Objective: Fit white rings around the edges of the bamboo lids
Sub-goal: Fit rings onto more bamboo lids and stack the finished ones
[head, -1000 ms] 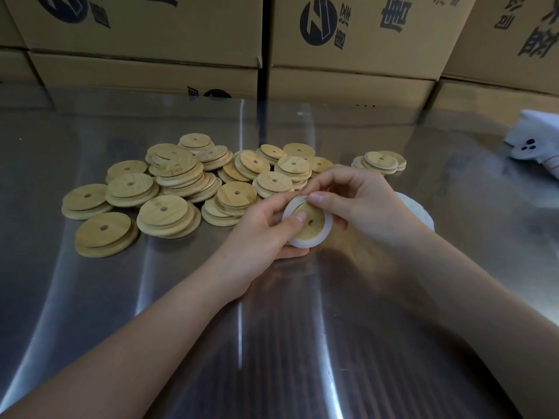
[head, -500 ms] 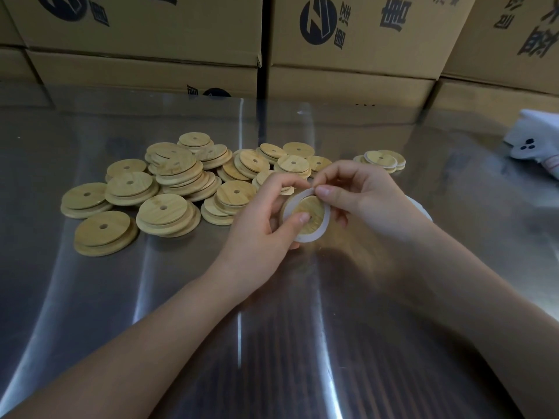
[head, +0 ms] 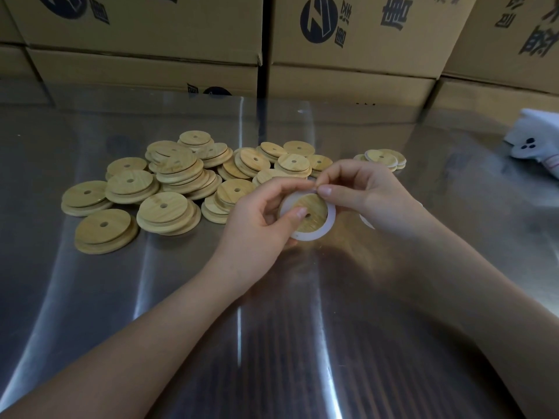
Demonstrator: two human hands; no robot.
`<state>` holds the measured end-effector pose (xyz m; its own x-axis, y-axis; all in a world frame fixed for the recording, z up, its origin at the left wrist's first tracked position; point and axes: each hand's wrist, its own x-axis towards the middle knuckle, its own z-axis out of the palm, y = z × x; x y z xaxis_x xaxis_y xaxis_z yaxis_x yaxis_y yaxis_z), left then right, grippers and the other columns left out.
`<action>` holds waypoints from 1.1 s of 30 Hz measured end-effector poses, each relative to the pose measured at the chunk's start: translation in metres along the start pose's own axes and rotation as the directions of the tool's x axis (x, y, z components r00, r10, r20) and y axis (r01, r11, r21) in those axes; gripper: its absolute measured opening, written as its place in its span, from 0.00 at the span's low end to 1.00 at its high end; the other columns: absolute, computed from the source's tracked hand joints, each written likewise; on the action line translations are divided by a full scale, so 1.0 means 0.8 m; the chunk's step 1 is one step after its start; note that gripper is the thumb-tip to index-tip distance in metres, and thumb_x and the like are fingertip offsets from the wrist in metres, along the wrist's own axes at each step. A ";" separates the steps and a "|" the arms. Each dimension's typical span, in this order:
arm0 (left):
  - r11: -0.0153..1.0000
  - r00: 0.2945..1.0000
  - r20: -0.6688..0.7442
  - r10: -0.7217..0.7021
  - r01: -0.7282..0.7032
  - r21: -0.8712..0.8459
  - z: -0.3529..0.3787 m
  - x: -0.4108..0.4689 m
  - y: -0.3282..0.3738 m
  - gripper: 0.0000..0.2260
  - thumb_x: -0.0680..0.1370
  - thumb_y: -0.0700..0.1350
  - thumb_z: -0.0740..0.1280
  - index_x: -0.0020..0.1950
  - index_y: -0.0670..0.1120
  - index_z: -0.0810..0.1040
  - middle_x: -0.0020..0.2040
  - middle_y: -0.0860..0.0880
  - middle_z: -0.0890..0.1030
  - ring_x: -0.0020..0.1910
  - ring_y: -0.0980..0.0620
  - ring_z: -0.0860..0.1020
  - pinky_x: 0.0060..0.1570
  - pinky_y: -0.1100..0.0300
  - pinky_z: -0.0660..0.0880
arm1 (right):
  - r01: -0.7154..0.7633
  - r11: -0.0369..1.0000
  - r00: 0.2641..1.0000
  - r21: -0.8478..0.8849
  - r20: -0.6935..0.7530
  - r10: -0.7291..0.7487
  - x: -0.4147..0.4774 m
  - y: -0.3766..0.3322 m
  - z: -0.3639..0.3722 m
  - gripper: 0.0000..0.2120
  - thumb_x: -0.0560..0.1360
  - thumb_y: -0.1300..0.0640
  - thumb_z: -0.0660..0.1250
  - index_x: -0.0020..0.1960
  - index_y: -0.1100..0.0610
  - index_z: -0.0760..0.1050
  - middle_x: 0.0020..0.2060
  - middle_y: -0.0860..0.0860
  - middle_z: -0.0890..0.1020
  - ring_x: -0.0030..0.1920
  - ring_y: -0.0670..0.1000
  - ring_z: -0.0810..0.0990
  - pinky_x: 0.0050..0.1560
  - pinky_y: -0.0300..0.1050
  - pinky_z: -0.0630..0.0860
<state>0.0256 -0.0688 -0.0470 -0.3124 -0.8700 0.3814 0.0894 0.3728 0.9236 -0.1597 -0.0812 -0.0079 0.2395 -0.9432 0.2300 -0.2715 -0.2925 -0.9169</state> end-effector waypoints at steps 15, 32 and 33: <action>0.996 0.985 -0.154 -0.077 0.070 -0.056 -0.001 0.002 0.007 0.13 0.77 0.34 0.68 0.50 0.53 0.82 0.48 0.55 0.86 0.46 0.53 0.84 0.36 0.51 0.83 | -0.082 0.991 0.994 0.102 -0.066 0.089 0.001 0.002 0.002 0.04 0.75 0.66 0.69 0.43 0.59 0.80 0.38 0.53 0.85 0.38 0.48 0.83 0.38 0.40 0.80; 0.938 0.958 -0.181 -0.222 0.159 -0.308 0.001 0.005 0.010 0.11 0.79 0.36 0.66 0.55 0.50 0.82 0.50 0.48 0.86 0.51 0.47 0.84 0.37 0.50 0.83 | -0.005 0.993 0.996 0.114 -0.091 0.016 0.000 -0.003 0.003 0.06 0.75 0.68 0.67 0.46 0.59 0.80 0.39 0.55 0.84 0.37 0.51 0.82 0.38 0.42 0.81; 0.937 0.956 -0.187 -0.224 0.159 -0.311 0.000 0.005 0.009 0.11 0.79 0.36 0.65 0.55 0.49 0.81 0.50 0.48 0.86 0.51 0.47 0.84 0.37 0.51 0.83 | -0.005 0.993 0.997 0.121 -0.082 0.015 -0.001 -0.003 0.004 0.06 0.75 0.69 0.67 0.47 0.60 0.80 0.40 0.56 0.83 0.38 0.51 0.81 0.38 0.42 0.81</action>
<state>0.0254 -0.0698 -0.0385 -0.1422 -0.9760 0.1649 0.3282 0.1106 0.9381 -0.1564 -0.0796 -0.0071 0.1581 -0.9572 0.2426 -0.1579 -0.2670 -0.9507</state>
